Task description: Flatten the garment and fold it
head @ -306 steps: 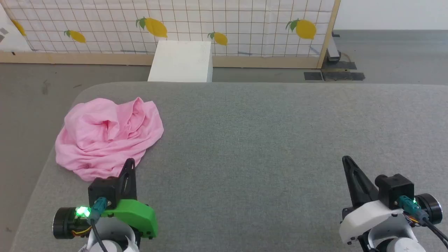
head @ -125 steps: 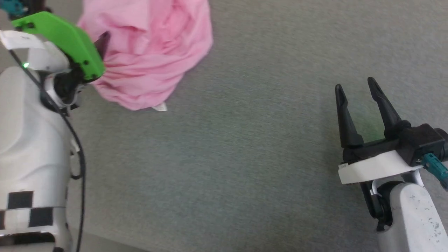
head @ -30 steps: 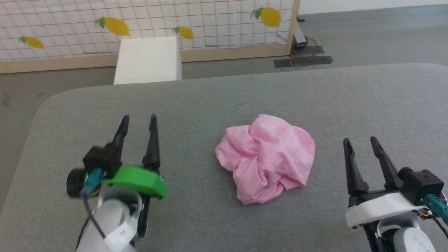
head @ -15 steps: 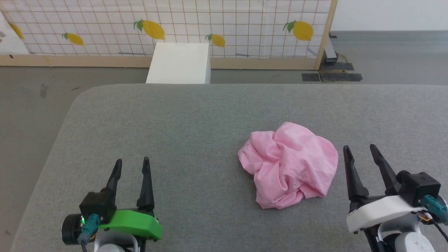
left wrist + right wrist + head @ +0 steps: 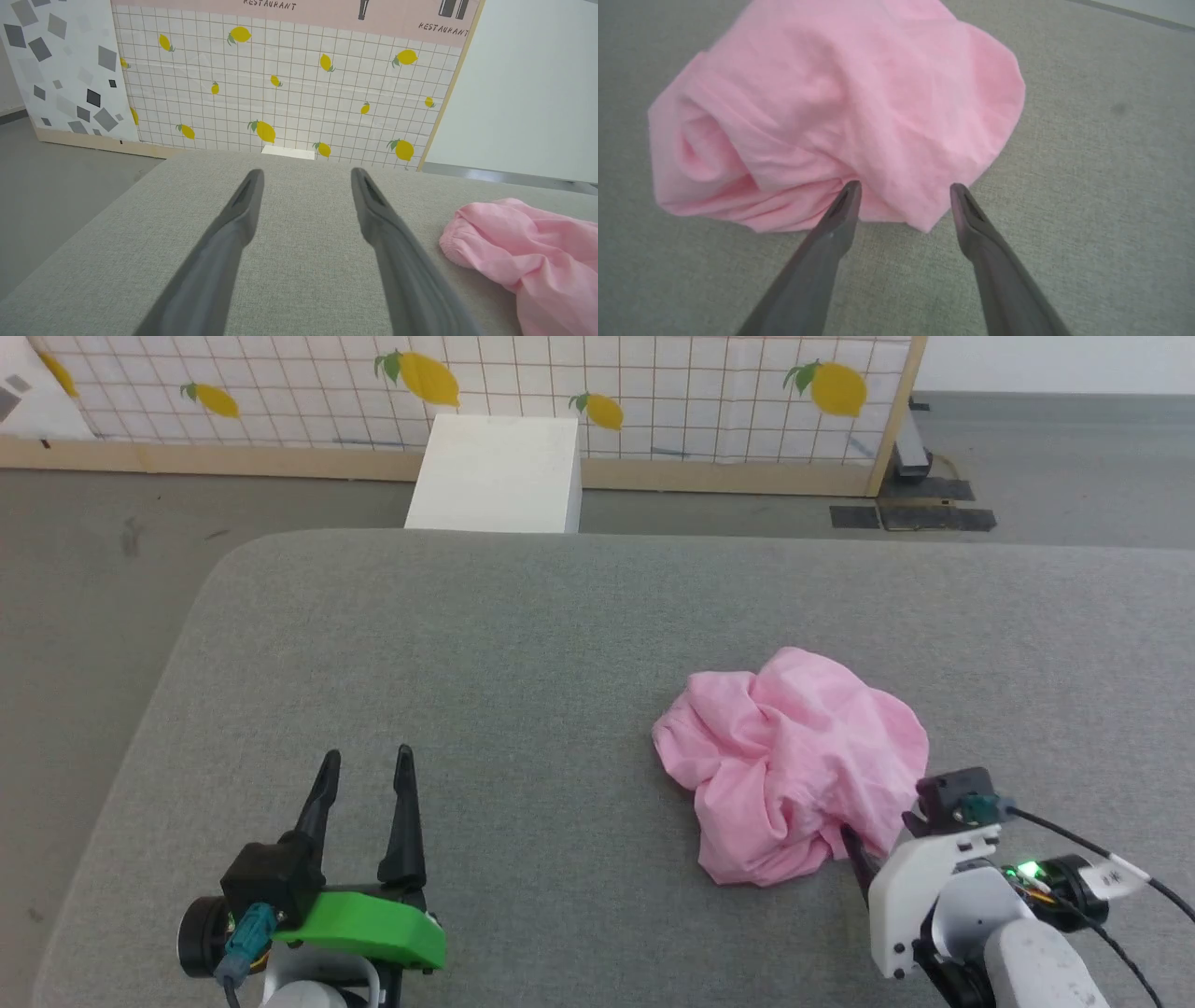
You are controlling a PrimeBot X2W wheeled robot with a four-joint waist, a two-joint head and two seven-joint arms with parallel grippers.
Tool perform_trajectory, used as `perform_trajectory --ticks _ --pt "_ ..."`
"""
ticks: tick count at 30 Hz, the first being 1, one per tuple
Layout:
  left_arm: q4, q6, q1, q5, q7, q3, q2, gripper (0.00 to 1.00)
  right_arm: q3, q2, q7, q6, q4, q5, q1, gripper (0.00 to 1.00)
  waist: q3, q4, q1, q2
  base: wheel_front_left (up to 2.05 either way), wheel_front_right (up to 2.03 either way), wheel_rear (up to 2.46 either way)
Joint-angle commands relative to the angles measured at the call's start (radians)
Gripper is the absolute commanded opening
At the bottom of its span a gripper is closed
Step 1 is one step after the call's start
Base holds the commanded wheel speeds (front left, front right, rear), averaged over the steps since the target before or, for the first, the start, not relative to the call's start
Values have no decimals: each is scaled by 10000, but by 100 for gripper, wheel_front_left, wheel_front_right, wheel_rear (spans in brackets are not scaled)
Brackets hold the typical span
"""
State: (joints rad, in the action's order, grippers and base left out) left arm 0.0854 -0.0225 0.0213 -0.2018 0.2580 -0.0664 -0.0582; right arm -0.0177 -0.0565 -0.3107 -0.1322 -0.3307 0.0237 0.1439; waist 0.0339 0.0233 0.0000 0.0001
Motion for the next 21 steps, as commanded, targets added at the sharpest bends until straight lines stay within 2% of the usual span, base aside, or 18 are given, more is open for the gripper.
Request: perform_trajectory --ticks 1,4,5,6,7,8,11,15,21 --pt "-3 -79 184 129 37 -14 46 100 -136 -132 -159 15 -254 -89 340 100 132 126 0 -1 0 0 0" --pt "26 -125 260 148 37 -51 62 100 -270 -313 -413 15 -882 -272 830 100 218 207 0 -1 0 0 0" --pt "30 -133 277 152 37 -58 65 100 -257 -346 -448 15 -1047 -330 951 60 232 226 0 -1 0 0 0" --pt "40 -143 295 159 37 -74 68 100 -286 -388 -451 15 -1229 -395 1086 34 237 261 0 -1 0 0 0" --pt "55 -149 305 164 37 -89 70 100 -265 -397 -417 15 -1338 -417 1182 26 235 290 0 -1 0 0 0" --pt "77 -151 318 171 37 -103 72 100 -184 -381 -344 15 -1401 -419 1289 0 228 328 0 -1 0 0 0" --pt "109 -99 334 136 37 -86 75 100 -67 -261 -172 15 -1312 -347 1500 0 187 352 0 -1 0 0 0" --pt "123 -67 331 86 37 -143 77 100 -438 -127 337 15 -630 -146 1770 0 67 370 0 -1 0 0 0" --pt "159 -40 288 99 37 -164 78 100 -1760 -1 1004 15 1473 742 2460 0 -105 333 0 -1 0 0 0"
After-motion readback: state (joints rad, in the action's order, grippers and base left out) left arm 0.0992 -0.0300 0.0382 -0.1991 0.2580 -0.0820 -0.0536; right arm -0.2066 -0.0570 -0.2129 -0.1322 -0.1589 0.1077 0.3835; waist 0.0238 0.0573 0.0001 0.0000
